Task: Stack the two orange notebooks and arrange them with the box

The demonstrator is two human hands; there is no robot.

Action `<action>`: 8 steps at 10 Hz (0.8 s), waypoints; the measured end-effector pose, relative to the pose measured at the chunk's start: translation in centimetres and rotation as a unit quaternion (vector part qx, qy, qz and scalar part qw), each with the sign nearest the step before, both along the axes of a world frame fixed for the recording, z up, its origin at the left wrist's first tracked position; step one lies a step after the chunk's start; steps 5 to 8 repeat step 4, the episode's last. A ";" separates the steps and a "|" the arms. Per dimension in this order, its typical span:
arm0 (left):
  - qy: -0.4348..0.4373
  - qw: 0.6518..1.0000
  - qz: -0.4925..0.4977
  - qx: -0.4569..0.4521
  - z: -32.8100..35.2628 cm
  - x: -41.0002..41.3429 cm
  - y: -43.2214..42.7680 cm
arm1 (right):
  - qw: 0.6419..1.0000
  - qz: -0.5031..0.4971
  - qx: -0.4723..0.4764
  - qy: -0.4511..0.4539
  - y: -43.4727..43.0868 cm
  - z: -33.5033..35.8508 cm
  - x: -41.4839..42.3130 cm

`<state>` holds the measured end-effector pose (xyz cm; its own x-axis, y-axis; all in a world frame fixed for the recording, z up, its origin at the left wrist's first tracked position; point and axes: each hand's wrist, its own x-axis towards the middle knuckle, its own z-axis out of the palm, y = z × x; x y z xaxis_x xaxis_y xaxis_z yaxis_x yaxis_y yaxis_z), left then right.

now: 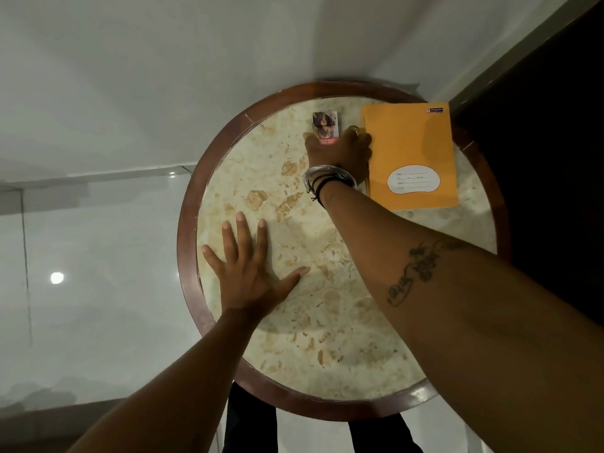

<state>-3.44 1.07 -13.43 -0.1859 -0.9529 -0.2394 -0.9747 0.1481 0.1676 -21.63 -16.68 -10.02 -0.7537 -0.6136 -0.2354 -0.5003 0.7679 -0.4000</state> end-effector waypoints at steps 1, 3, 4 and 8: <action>-0.007 1.000 -0.005 -0.007 -0.3 0.1 0.4 | 1.000 0.017 0.006 -0.008 0.7 0.2 0.1; 0.001 0.999 -0.005 0.040 0.8 -0.1 -0.7 | 0.993 0.025 0.016 -0.117 3.5 4.3 0.6; -0.013 0.997 -0.016 0.078 4.0 0.5 -0.2 | 0.977 0.028 -0.066 -0.203 11.8 10.2 -0.6; -0.013 0.997 -0.016 0.078 4.0 0.5 -0.2 | 0.977 0.028 -0.066 -0.203 11.8 10.2 -0.6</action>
